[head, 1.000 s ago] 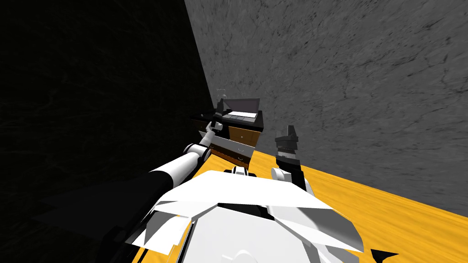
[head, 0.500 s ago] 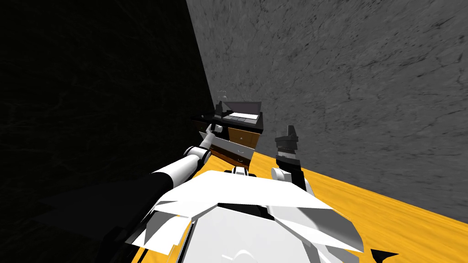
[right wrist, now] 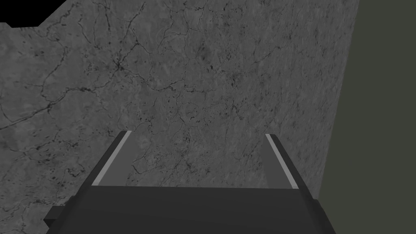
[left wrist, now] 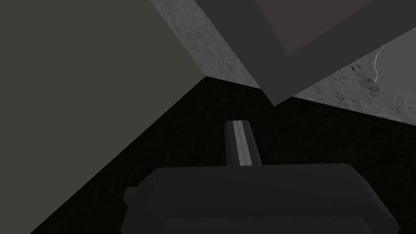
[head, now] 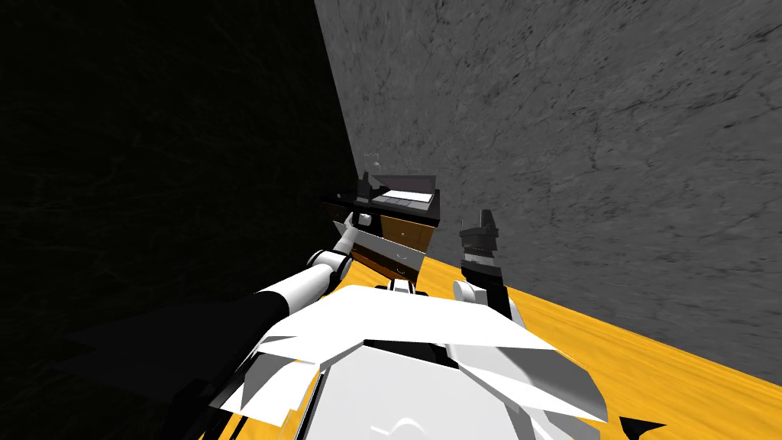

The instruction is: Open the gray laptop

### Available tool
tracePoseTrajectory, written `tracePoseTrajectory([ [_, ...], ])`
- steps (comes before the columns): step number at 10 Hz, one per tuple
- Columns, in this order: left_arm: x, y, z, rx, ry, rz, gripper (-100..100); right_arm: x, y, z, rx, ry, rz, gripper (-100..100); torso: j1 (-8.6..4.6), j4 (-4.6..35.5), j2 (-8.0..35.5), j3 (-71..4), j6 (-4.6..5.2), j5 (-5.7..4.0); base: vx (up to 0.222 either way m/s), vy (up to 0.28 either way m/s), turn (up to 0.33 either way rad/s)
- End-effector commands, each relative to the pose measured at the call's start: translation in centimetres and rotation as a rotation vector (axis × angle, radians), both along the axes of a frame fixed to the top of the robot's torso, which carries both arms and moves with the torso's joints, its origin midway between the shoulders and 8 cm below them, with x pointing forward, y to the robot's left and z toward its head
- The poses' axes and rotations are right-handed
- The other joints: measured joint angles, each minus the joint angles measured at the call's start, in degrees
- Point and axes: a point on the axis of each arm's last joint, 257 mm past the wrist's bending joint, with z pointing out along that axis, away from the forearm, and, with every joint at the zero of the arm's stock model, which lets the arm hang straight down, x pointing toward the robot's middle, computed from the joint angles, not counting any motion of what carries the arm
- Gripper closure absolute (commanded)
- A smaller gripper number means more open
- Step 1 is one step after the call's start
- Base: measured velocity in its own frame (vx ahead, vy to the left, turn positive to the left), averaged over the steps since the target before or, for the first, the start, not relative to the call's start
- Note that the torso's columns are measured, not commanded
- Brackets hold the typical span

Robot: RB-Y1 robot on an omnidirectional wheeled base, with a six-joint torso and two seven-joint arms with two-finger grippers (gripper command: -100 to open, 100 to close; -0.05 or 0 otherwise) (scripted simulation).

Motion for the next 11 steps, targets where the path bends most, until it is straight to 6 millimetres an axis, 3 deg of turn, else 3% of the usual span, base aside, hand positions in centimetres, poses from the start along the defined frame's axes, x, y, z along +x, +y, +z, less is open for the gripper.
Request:
tracePoseTrajectory([
  [1, -1.5, 0.0, -2.0, -0.014, -0.029, -0.012, 100, 0.0, 0.0, 0.0, 0.000, 0.000, 0.000, 0, -0.02, -0.2, -0.2, -0.1, 0.04, 0.06, 0.047, -0.033, 0.054],
  [3, -1.5, 0.0, -2.0, -0.014, -0.029, -0.012, 100, 0.0, 0.0, 0.0, 0.000, 0.000, 0.000, 0, -0.03, -0.2, -0.2, -0.1, 0.17, 0.05, 0.001, 0.001, -0.011],
  [4, -2.9, 0.2, -2.7, -0.024, -0.062, -0.020, 100, 0.0, 0.0, 0.0, 0.000, 0.000, 0.000, 0, -0.06, -0.1, -0.1, -0.1, 0.13, 0.03, 0.000, -0.005, 0.012],
  [5, -3.1, 0.2, -2.7, -0.025, -0.069, -0.021, 100, 0.0, 0.0, 0.0, 0.000, 0.000, 0.000, 0, -0.04, -0.2, 0.0, 0.1, -0.06, 0.09, -0.004, -0.008, 0.023],
  [6, -3.0, 0.8, 1.1, -0.019, -0.106, -0.020, -100, 0.0, 0.0, 0.0, 0.000, 0.000, 0.000, 0, 0.02, -0.4, 0.2, 0.3, -0.10, 0.19, -0.034, -0.019, 0.032],
  [7, -3.0, 0.8, 1.1, -0.019, -0.106, -0.020, -100, 0.0, 0.0, 0.0, 0.000, 0.000, 0.000, 0, 0.04, 0.2, 0.4, 0.2, -0.07, -0.04, -0.039, -0.013, 0.006],
  [11, -1.9, 0.7, 5.1, -0.012, -0.106, -0.021, -100, 0.0, 0.0, 0.0, 0.000, 0.000, 0.000, 0, -0.21, 0.8, 0.8, 0.4, -0.12, -0.33, -0.019, -0.005, 0.002],
])
